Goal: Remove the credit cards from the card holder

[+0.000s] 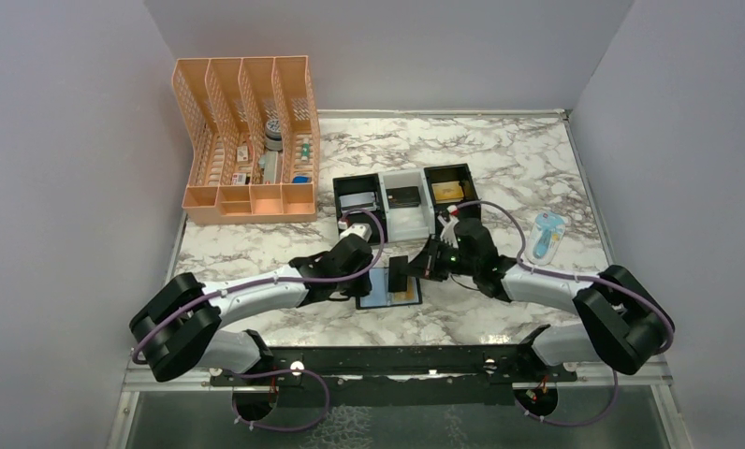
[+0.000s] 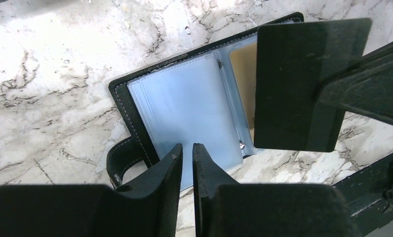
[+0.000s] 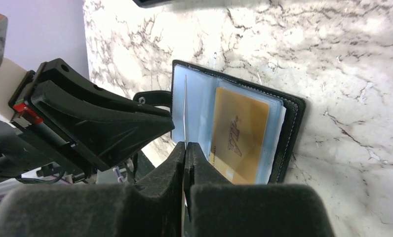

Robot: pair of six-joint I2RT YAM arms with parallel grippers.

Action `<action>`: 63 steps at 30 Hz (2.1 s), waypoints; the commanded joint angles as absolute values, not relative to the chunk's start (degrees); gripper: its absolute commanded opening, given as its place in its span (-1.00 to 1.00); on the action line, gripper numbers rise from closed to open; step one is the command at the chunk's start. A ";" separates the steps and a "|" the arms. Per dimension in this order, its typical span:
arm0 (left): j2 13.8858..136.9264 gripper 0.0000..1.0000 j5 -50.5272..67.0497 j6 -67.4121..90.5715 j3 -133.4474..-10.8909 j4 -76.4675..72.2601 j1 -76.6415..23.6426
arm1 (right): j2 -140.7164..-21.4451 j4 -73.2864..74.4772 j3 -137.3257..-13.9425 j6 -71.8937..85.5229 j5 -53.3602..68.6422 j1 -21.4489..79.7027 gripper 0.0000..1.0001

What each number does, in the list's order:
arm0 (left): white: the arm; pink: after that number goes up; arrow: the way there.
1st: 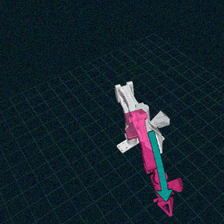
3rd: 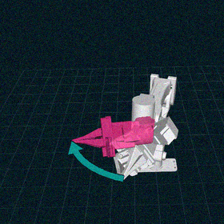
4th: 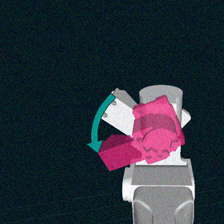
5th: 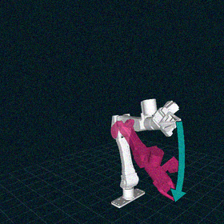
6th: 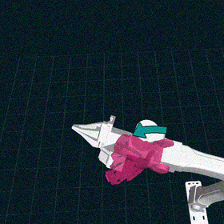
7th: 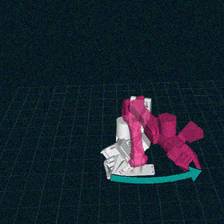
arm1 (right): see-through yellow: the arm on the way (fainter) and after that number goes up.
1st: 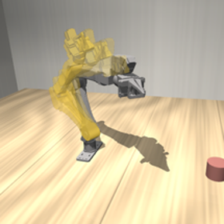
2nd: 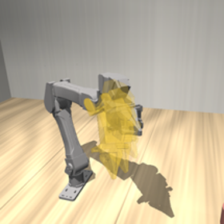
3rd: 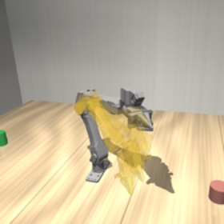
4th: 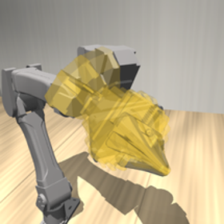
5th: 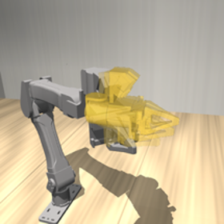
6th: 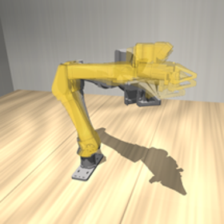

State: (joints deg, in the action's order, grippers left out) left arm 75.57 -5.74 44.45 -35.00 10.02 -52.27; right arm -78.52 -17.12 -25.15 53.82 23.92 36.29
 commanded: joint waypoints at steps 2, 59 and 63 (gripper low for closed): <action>73.38 -0.58 -7.56 43.95 -36.01 10.47 -52.55 | -74.49 -14.95 -24.94 50.67 18.74 36.12 -0.98; 54.48 0.99 -12.48 44.12 -32.73 22.63 -36.39 | -68.40 -15.95 -40.04 18.46 13.14 19.64 -0.98; 54.72 0.99 -12.15 44.15 -33.03 22.20 -36.39 | -73.61 -15.47 -43.99 12.24 15.71 20.85 -0.98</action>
